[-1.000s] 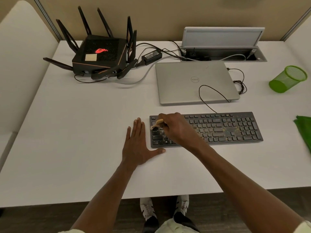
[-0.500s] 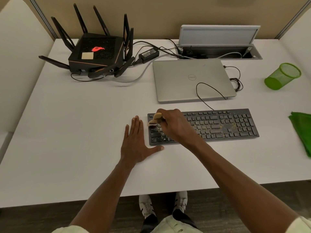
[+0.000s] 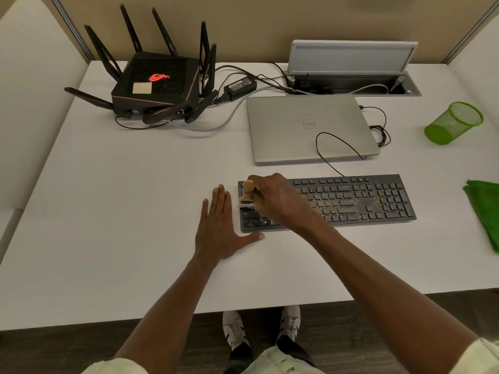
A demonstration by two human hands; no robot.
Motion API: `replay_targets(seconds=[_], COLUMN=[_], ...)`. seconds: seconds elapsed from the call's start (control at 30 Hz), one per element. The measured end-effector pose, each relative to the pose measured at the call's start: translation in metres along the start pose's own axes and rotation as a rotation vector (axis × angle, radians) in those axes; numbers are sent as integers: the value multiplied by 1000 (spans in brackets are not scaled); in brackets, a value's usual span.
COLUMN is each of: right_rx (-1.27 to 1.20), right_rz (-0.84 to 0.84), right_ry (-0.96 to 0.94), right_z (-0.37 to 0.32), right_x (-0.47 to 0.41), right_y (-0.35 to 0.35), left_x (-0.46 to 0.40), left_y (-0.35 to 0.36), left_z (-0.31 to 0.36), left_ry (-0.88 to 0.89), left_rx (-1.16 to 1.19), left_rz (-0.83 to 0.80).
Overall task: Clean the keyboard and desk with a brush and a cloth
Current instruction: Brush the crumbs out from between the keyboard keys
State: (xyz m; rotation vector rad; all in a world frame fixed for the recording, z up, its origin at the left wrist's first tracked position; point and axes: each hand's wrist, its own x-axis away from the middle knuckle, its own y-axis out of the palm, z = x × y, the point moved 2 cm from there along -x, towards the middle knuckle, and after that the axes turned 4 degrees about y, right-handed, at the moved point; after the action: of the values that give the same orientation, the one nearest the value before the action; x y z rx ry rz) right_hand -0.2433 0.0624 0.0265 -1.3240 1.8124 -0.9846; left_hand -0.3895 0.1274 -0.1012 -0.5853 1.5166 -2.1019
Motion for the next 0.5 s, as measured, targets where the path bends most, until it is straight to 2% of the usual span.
replay_targets(seconds=[0.17, 0.27, 0.4, 0.5], right_rx=[80, 23, -50, -3], right_rz=[16, 47, 9, -10], right_ry=[38, 24, -1, 17], right_z=[12, 13, 4, 11], right_x=[8, 5, 4, 8], right_y=[-10, -11, -4, -6], left_x=[0, 1, 0, 0], left_y=[-2, -1, -1, 0], left_z=[1, 1, 1, 1], left_ry=[4, 0, -2, -4], left_rx=[14, 5, 5, -1], left_rz=[2, -14, -11, -17])
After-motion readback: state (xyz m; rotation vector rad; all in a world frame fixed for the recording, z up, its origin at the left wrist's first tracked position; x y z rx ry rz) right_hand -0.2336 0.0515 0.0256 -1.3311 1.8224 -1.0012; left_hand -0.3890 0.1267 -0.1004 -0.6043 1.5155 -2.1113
